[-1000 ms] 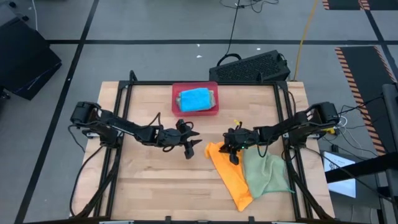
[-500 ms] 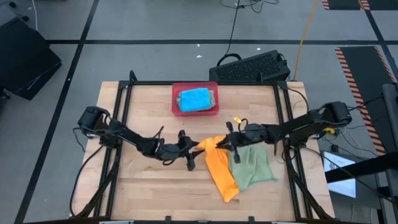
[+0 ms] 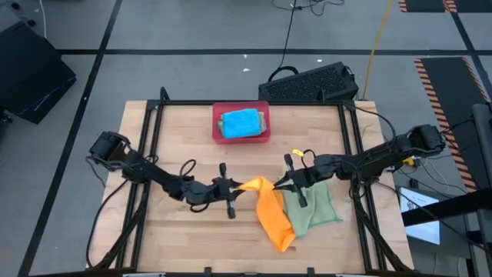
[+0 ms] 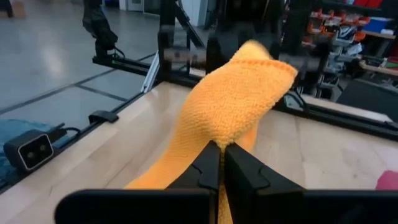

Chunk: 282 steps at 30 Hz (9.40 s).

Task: Fold microfiber towels
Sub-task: Fold the yellow towel

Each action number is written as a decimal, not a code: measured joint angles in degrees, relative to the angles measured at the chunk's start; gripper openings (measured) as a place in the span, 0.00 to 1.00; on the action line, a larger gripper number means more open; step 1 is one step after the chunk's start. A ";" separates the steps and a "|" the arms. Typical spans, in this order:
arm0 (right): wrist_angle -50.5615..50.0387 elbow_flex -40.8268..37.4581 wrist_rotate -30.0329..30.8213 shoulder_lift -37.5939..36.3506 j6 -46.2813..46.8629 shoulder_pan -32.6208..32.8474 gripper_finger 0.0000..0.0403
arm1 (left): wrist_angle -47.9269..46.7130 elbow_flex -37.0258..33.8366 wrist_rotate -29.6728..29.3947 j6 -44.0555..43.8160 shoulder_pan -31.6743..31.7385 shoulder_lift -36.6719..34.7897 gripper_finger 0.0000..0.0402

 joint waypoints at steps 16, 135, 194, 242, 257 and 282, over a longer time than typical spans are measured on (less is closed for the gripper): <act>-8.25 -0.02 9.72 3.26 13.58 3.85 0.31 | -25.56 -0.02 -5.59 2.74 -4.24 -18.04 0.01; 1.24 12.41 27.25 20.67 0.32 8.59 0.25 | -26.06 6.73 -15.04 -21.76 -5.09 3.05 0.05; -15.64 15.82 39.18 21.81 6.79 13.91 0.03 | -24.36 6.69 -6.32 -26.71 -9.10 5.33 0.14; -32.56 27.78 33.01 14.23 18.98 8.10 0.01 | -36.54 6.73 -18.91 -32.42 -14.10 3.00 0.30; -32.94 27.78 33.01 14.23 18.33 8.09 0.01 | -30.04 6.69 -27.65 -40.17 -6.17 16.07 0.69; -37.92 27.74 31.61 13.53 20.70 7.79 0.01 | -55.81 6.68 -16.69 -41.21 -11.10 -7.22 0.29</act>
